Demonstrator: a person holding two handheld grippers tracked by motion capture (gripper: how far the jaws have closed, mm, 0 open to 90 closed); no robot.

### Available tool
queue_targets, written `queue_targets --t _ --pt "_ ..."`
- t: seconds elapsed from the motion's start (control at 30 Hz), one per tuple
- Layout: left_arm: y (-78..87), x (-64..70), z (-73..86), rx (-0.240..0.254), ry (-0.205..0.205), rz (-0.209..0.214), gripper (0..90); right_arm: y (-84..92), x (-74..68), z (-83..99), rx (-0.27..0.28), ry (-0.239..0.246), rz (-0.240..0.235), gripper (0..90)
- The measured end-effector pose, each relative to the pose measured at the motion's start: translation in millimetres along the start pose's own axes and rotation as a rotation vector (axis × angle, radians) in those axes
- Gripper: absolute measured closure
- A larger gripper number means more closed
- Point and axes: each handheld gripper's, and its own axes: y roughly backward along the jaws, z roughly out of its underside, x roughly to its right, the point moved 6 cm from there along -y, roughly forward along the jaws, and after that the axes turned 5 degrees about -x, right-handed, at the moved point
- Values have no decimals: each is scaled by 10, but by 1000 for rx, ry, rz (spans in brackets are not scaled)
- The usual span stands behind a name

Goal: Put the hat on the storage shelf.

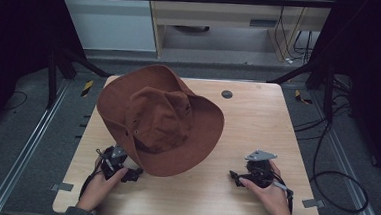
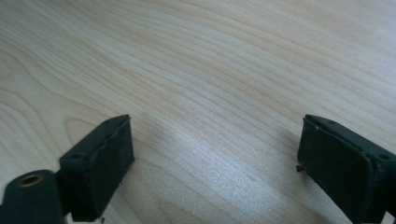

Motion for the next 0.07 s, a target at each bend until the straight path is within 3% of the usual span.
queue_targets --t 0.07 --pt "-1 2 -1 0 0 1 0 -14 -12 13 31 -10 2 84"
